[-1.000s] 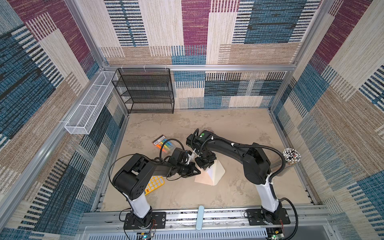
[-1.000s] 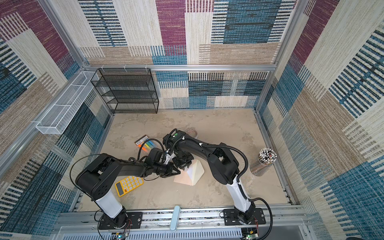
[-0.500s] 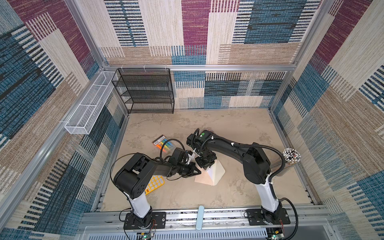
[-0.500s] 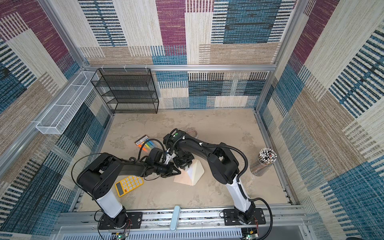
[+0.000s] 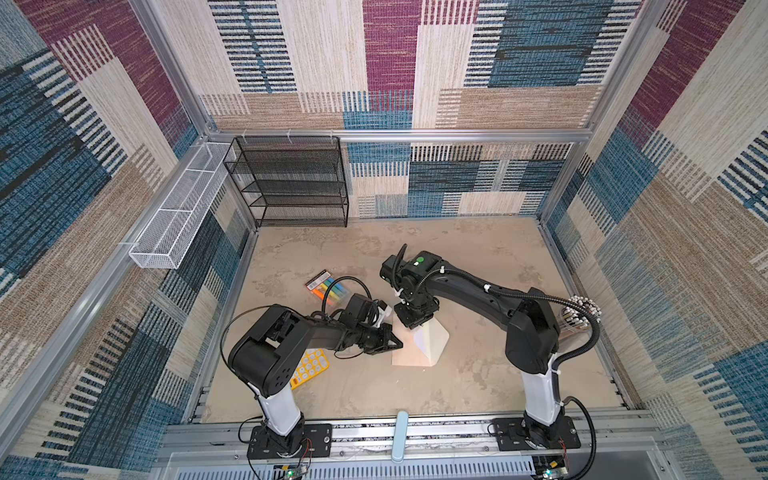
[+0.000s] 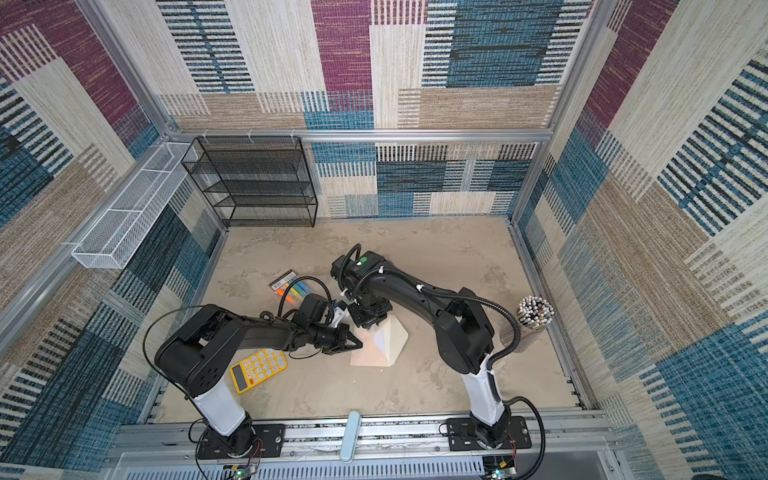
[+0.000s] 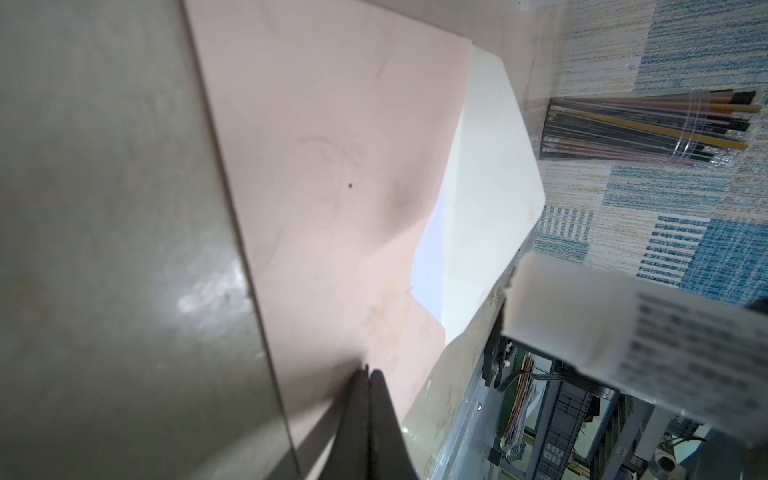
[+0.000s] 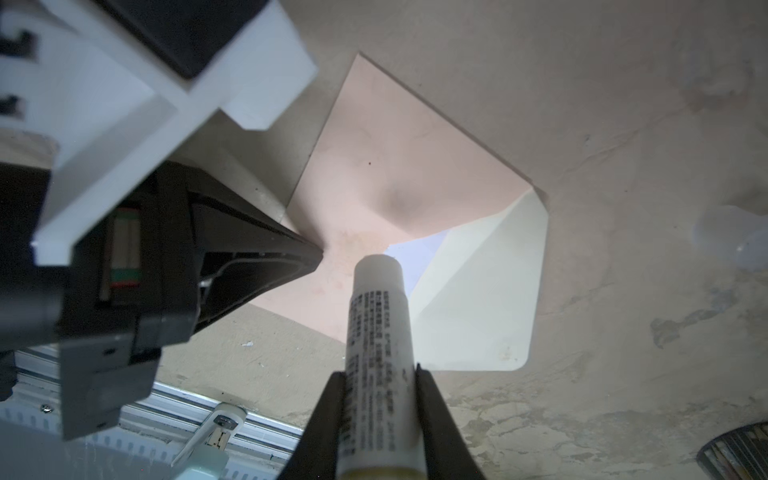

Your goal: Place the letter into the envelope and seal it

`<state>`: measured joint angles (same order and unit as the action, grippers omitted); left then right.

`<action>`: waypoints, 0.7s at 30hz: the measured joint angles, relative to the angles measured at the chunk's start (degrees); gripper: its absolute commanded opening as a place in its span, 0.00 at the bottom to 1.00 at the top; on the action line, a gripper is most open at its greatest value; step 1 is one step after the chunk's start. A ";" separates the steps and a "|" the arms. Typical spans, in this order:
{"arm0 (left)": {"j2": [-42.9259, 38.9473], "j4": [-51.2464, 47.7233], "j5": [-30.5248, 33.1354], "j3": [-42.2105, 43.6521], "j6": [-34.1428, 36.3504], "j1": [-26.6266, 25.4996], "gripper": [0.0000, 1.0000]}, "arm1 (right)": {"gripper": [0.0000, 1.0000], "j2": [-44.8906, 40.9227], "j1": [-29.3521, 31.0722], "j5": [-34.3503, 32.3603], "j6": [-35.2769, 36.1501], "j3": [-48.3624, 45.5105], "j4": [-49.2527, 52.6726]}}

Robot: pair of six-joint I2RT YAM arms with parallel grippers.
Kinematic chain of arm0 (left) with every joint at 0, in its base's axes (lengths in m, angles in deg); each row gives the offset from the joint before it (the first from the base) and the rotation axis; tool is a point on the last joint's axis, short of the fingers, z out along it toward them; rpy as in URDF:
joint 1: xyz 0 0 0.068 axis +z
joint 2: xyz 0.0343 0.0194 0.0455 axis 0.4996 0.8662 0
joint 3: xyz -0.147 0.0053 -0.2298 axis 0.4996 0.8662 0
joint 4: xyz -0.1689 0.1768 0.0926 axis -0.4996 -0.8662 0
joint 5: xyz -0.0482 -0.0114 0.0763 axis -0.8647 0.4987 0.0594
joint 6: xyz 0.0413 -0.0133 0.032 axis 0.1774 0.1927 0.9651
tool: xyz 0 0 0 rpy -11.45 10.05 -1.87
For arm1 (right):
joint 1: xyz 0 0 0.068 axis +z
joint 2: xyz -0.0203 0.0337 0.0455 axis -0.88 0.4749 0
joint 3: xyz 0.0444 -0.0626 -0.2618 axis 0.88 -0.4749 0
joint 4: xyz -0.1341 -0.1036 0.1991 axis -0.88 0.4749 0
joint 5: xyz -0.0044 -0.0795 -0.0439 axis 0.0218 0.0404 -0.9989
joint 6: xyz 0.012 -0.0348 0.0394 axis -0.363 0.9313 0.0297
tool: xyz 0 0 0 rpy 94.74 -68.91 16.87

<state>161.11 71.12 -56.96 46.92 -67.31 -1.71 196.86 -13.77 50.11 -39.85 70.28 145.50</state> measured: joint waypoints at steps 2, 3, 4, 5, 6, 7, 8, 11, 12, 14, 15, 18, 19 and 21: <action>0.04 -0.13 0.00 -0.04 0.04 0.00 0.00 | 0.00 -0.70 -0.22 0.15 0.00 -0.63 0.04; 0.09 -0.17 -0.02 -0.07 0.04 0.00 0.00 | 0.00 -0.83 -0.22 0.46 0.00 -0.85 0.02; 0.09 -0.22 -0.04 -0.11 0.04 0.00 0.00 | 0.00 -0.83 -0.20 0.61 0.00 -1.03 0.02; 0.09 -0.24 -0.04 -0.11 0.07 0.00 0.00 | 0.00 -0.81 -0.15 0.94 0.00 -1.20 -0.02; 0.09 -0.26 -0.04 -0.11 0.07 0.00 0.00 | 0.00 -0.66 -0.15 1.05 0.00 -1.22 0.07; 0.09 -0.31 -0.04 -0.15 0.07 0.00 0.00 | 0.00 -0.39 -0.09 1.31 0.02 -1.20 0.02; 0.09 -0.44 -0.04 -0.24 0.07 0.00 0.00 | 0.00 -0.07 -0.09 1.49 0.04 -1.07 0.00; 0.09 -0.85 -0.02 -0.44 0.09 0.00 0.00 | 0.00 1.51 0.07 2.34 0.46 -0.61 -0.35; 0.09 -0.96 0.00 -0.50 0.09 0.00 0.00 | 0.00 2.03 0.11 2.54 0.66 -0.55 -0.59; 0.02 -1.22 0.07 -0.59 0.11 0.00 0.00 | 0.00 3.04 0.26 2.64 1.01 -0.48 -0.74; 0.00 -1.44 0.09 -0.68 0.22 0.00 0.00 | 0.00 3.52 0.44 2.97 1.40 -0.48 -0.79; 0.00 -1.68 0.11 -0.76 0.35 0.00 0.00 | 0.00 4.35 0.92 3.67 1.68 -0.37 -0.87; 0.00 -1.73 0.11 -0.79 0.44 0.02 0.00 | 0.00 4.50 0.98 3.85 1.92 -0.35 -0.90; 0.00 -1.84 0.11 -0.83 0.48 0.02 0.00 | 0.00 4.87 1.25 4.26 1.90 -0.31 -0.98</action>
<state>161.11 69.29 -56.85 46.09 -66.82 -1.69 201.74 -12.52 54.38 -37.95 69.97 144.51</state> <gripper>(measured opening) 0.049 0.261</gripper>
